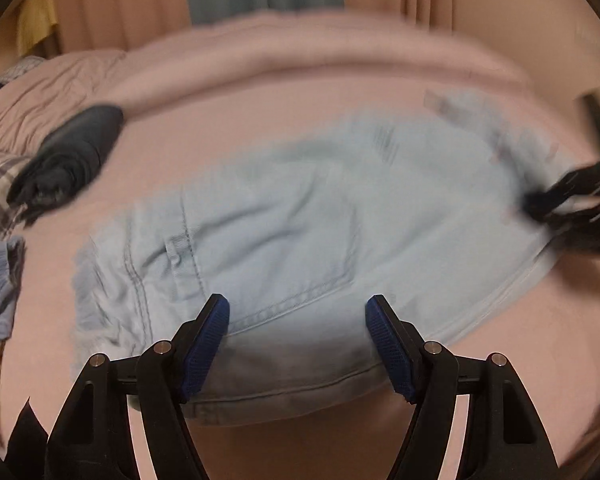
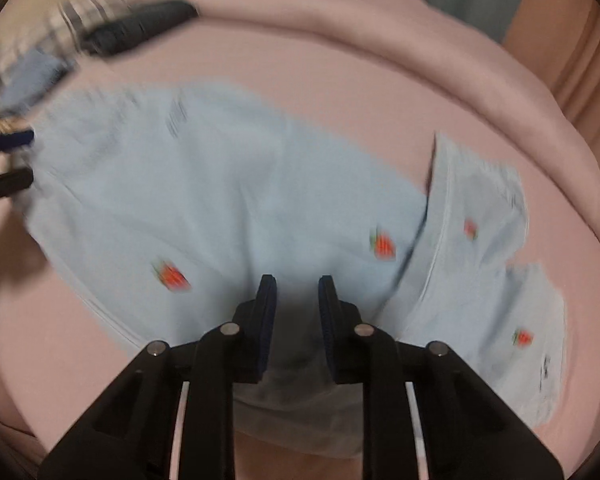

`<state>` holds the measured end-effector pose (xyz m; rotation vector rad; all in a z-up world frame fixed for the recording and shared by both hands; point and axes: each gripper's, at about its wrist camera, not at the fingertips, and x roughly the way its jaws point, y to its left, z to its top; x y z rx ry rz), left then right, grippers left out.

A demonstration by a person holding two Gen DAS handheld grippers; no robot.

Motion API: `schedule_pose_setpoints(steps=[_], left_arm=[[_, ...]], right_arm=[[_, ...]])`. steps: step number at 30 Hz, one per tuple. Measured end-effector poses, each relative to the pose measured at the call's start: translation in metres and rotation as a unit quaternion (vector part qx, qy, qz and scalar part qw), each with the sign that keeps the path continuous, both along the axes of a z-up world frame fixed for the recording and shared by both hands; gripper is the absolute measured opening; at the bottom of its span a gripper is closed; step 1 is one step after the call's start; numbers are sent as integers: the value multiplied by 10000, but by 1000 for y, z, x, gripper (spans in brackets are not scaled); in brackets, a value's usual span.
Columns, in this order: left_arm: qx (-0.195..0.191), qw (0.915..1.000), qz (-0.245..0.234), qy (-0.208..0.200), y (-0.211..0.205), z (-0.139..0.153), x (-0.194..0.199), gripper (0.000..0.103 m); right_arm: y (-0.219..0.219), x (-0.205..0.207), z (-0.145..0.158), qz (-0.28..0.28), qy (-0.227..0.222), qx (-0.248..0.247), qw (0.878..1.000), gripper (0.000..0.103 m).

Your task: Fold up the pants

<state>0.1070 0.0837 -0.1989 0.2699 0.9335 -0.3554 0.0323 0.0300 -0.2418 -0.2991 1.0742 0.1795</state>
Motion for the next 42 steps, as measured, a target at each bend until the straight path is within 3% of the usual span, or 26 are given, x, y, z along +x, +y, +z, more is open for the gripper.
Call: schedule_pose_setpoints(steps=[1, 2, 4, 6, 8, 10, 12, 15, 17, 19, 21, 22, 25, 28, 31, 34, 35, 37, 40, 42], left_arm=[[-123, 9999, -35, -29, 5, -7, -3, 72], [-344, 9992, -63, -217, 12, -7, -7, 72], [-379, 9991, -102, -165, 14, -3, -8, 72], [-366, 9993, -13, 66, 15, 7, -4, 72], [-439, 9990, -13, 51, 14, 22, -4, 72], [-489, 9986, -150, -96, 10, 34, -9, 72], [-675, 9967, -422, -178, -11, 45, -11, 72], [-963, 9912, -899, -103, -61, 51, -9, 72], [-1139, 9861, -1208, 9, -98, 51, -1, 72], [-1328, 9802, -1464, 134, -129, 47, 5, 72], [-1293, 9791, -1550, 238, -159, 40, 15, 72], [-1249, 9783, -1619, 348, -175, 34, 20, 72], [-1121, 9768, -1736, 570, -203, 23, 30, 72], [-1015, 9759, -1770, 769, -215, 12, 35, 72], [-941, 9753, -1830, 804, -219, 4, 35, 72], [-928, 9759, -1828, 743, -217, 4, 32, 72], [-976, 9758, -1810, 750, -214, 5, 31, 72], [-1170, 9729, -1829, 796, -210, 7, 29, 72], [-1259, 9710, -1884, 769, -209, 9, 25, 72], [-1399, 9682, -1935, 753, -214, 9, 24, 72]], right_arm=[[-3, -7, -12, -3, 132, -99, 9999, 23], [-6, -18, -17, 41, 49, -84, 9999, 24], [-15, -36, -18, 118, -190, 73, 9997, 24], [-30, -43, -9, -10, -120, 574, 9983, 24], [-54, -48, 7, -218, -127, 1196, 9925, 36], [-97, -54, 27, -773, -497, 1442, 9853, 50], [-164, -58, 41, -1732, -817, 1518, 9697, 53], [-250, -64, 42, -2973, -853, 1724, 9352, 59], [-300, -62, 31, -3553, -803, 1734, 9150, 60], [-323, -54, 13, -3691, -569, 1862, 9088, 58], [-328, -45, -2, -3562, -328, 2192, 9077, 38], [-323, -43, -10, -3457, -209, 2183, 9124, 19], [-304, -38, -11, -3163, -241, 1654, 9338, 12], [-292, -53, 15, -3130, -572, 1186, 9406, 12], [-296, -64, 15, -3145, -238, 809, 9455, 14], [-287, -35, -19, -2838, 231, -167, 9585, 20], [-285, -30, -16, -2778, 177, -362, 9598, 31], [-288, -26, -3, -3147, 107, -613, 9472, 51], [-290, -34, 28, -3660, -502, -406, 9284, 58], [-279, -29, 40, -3621, -723, -54, 9293, 58]])
